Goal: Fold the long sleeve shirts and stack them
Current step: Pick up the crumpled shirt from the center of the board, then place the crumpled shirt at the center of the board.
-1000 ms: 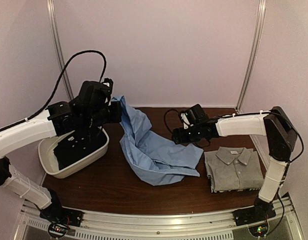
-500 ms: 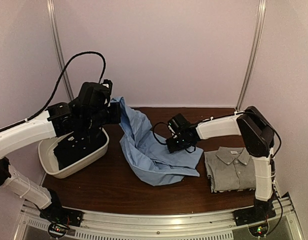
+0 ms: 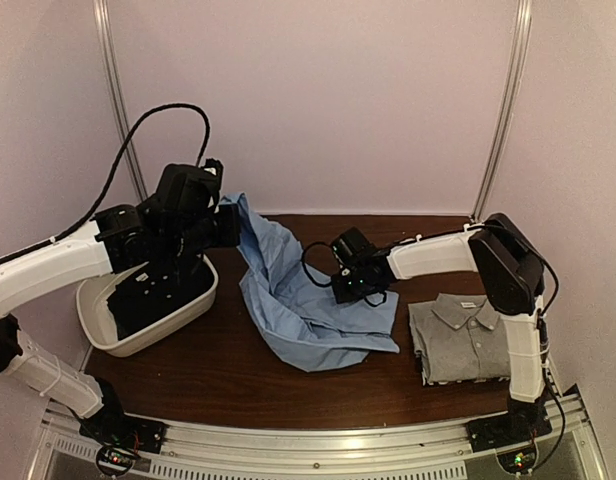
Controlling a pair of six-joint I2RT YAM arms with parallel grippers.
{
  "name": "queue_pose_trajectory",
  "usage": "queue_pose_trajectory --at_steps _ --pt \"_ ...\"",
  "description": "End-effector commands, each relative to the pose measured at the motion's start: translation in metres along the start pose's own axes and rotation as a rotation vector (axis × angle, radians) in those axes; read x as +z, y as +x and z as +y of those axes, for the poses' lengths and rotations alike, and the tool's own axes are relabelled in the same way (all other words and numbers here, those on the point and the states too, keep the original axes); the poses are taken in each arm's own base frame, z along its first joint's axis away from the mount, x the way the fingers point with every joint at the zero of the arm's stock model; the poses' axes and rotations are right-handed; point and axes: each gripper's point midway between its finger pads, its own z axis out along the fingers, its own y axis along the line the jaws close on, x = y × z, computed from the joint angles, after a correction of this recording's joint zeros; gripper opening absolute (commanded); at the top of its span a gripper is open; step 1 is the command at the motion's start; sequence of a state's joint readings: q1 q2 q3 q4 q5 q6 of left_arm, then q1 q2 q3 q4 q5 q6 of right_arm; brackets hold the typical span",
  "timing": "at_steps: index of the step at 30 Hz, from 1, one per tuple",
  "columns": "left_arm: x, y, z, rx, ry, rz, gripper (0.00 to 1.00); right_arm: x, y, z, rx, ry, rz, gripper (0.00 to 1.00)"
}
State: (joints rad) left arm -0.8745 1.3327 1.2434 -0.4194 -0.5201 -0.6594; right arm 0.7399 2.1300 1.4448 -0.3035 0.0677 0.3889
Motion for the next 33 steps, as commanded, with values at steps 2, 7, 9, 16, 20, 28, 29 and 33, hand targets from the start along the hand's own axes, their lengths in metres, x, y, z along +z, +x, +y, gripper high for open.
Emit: queue_pose_trajectory --at_steps 2,7,9,16,20,28,29,33 --pt "-0.007 -0.013 0.014 -0.013 -0.023 -0.049 0.00 -0.033 -0.029 -0.027 0.075 0.067 -0.056 0.00" --pt "-0.016 -0.023 0.031 -0.020 -0.067 -0.074 0.00 -0.093 -0.077 -0.070 0.150 0.128 -0.194 0.00" --pt "-0.020 -0.027 0.037 -0.017 -0.089 -0.087 0.00 -0.117 -0.090 -0.086 0.170 0.144 -0.241 0.00" --pt "-0.028 -0.048 0.058 -0.005 -0.150 -0.126 0.00 -0.196 -0.121 -0.126 0.212 0.196 -0.377 0.00" --pt "-0.028 -0.066 0.058 0.007 -0.131 -0.151 0.00 -0.240 -0.135 -0.136 0.229 0.200 -0.449 0.00" --pt "-0.010 -0.082 0.056 0.063 -0.116 -0.140 0.00 -0.303 -0.153 -0.168 0.251 0.235 -0.554 0.00" --pt "-0.004 -0.085 0.061 0.056 -0.119 -0.136 0.00 -0.303 -0.157 -0.179 0.263 0.250 -0.557 0.00" --pt "0.032 -0.096 0.096 0.015 -0.146 -0.117 0.00 -0.280 -0.179 -0.215 0.296 0.277 -0.537 0.00"
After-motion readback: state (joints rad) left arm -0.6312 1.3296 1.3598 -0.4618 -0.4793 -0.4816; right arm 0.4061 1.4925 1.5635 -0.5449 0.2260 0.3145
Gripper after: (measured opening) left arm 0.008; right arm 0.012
